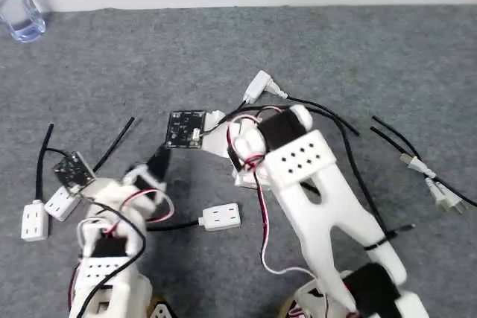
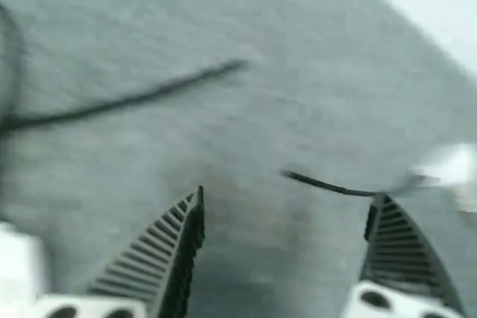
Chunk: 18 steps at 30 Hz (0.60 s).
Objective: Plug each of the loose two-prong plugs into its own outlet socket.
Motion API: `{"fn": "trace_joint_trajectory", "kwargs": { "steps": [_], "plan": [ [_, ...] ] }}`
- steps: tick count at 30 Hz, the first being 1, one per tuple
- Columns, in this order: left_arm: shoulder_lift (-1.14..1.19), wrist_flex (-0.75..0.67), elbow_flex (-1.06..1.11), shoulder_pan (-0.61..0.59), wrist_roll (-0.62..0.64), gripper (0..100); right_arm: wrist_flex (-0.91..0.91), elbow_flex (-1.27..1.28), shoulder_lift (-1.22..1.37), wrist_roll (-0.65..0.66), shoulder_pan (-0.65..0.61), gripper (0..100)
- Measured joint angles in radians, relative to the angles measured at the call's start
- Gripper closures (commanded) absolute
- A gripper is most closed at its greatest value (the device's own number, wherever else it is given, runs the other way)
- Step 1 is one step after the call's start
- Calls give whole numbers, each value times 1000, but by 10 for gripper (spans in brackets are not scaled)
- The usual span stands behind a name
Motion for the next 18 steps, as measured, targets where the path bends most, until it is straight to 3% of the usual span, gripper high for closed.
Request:
{"fn": "trace_joint_trajectory", "kwargs": {
  "steps": [6,11,18],
  "plan": [
    [0,-183,0,167,213,670,-77,71,-25,-100,-11,990],
    [0,-222,0,267,273,670,-140,72,-31,-158,-46,990],
    [0,-222,0,308,298,670,-207,72,-32,-183,-46,990]
  ]
}}
